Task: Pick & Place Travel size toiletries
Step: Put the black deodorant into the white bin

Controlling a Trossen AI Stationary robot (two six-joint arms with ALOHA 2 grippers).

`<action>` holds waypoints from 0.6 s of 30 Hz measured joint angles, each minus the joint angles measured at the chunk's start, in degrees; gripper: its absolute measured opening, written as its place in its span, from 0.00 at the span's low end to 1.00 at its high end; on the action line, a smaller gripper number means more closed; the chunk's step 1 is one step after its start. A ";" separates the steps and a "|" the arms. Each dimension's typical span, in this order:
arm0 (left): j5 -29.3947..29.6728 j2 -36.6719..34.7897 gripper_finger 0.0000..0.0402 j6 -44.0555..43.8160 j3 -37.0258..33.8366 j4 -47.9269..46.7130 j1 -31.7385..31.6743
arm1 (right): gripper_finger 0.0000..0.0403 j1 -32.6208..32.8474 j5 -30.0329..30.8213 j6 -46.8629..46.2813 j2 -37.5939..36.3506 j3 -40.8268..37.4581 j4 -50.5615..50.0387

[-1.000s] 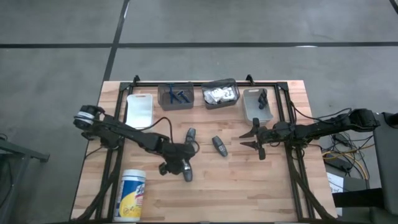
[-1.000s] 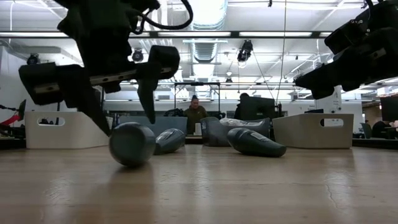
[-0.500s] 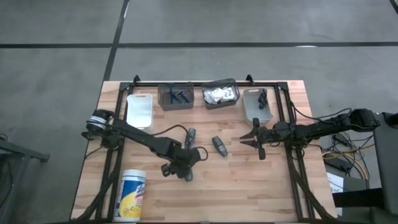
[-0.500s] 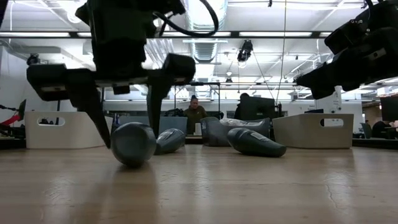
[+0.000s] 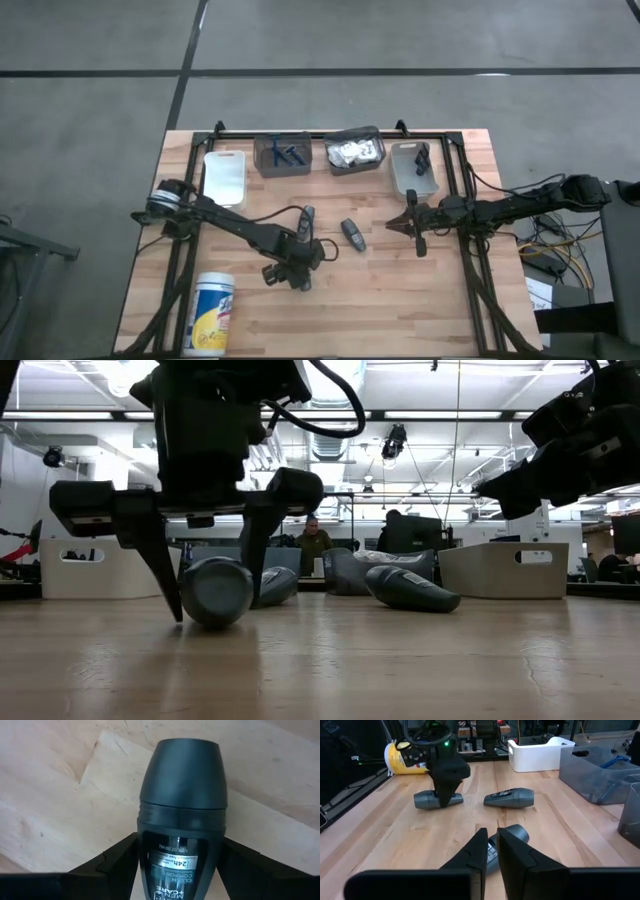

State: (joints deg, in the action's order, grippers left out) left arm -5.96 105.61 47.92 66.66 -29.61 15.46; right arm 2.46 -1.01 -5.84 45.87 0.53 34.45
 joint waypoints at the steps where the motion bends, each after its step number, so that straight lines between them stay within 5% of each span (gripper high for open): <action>1: 0.06 0.13 0.62 -0.08 -0.02 0.00 0.00 | 0.09 0.00 0.01 0.02 0.00 0.00 -0.01; 18: 1.81 0.23 0.57 -4.05 -0.27 0.60 0.00 | 0.16 0.00 0.01 0.23 0.00 0.01 0.01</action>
State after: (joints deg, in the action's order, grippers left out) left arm -4.15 105.84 43.87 66.39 -29.01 15.46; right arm 2.46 -0.99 -5.61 45.87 0.54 34.46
